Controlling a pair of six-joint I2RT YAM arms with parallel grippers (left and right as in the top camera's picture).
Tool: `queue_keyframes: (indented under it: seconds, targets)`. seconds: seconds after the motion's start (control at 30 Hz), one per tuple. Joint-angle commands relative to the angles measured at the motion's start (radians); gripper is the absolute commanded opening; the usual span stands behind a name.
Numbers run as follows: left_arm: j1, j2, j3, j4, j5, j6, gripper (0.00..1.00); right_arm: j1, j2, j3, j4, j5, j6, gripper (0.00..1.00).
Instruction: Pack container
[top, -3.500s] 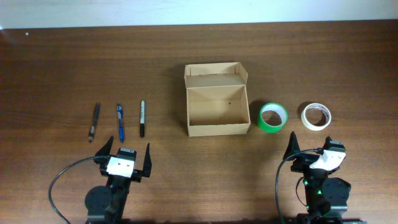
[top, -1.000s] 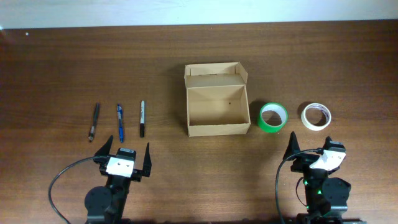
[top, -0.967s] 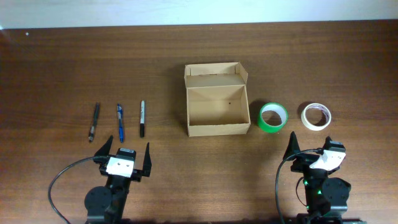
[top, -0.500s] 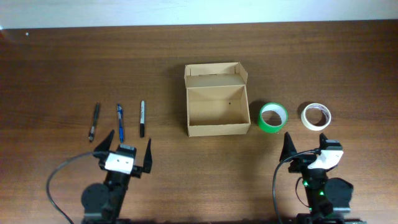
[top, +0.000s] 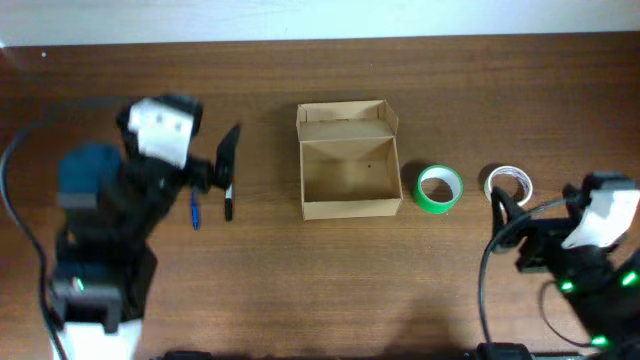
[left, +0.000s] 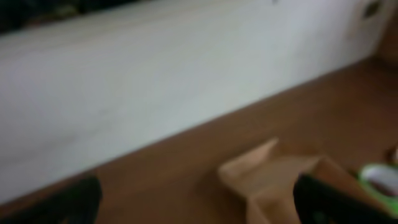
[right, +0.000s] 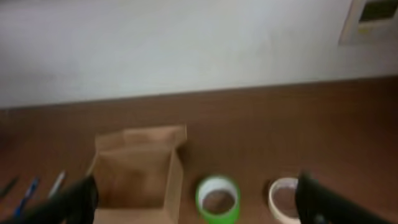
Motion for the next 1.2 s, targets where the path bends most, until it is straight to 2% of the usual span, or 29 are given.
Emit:
queue_keyframes:
  seconds: [0.0,0.2,0.3,0.43,0.57,0.73,0.93,1.03,1.17]
  targets:
    - [-0.021,0.083,0.176,-0.095,0.073,0.007,0.99,-0.007,0.153,0.292,-0.164,-0.023,-0.1,0.99]
    - [-0.021,0.086,0.241,-0.155,0.238,0.008,0.99,-0.007,0.381,0.782,-0.535,0.003,-0.243,0.99]
    - [-0.021,0.051,0.241,-0.156,0.266,0.014,0.99,-0.007,0.453,0.935,-0.624,0.003,-0.269,0.99]
    - [-0.021,0.032,0.265,-0.171,0.243,0.034,0.99,-0.007,0.551,1.067,-0.665,0.003,-0.223,0.99]
    - [-0.021,0.077,0.373,-0.293,0.106,0.035,0.99,-0.007,0.679,1.117,-0.667,-0.008,-0.155,0.99]
    - [-0.021,0.176,0.623,-0.462,-0.046,0.077,0.99,-0.007,0.843,1.151,-0.693,-0.078,-0.151,0.99]
    - [-0.021,0.256,0.891,-0.525,-0.053,0.079,0.99,-0.007,0.975,1.162,-0.721,-0.129,-0.154,0.99]
    - [-0.021,0.254,0.909,-0.527,-0.053,0.079,0.99,-0.007,1.012,1.161,-0.716,-0.154,-0.19,0.99]
    - [-0.021,0.246,0.909,-0.573,-0.054,0.079,0.99,-0.008,1.091,1.159,-0.713,-0.016,-0.13,0.99]
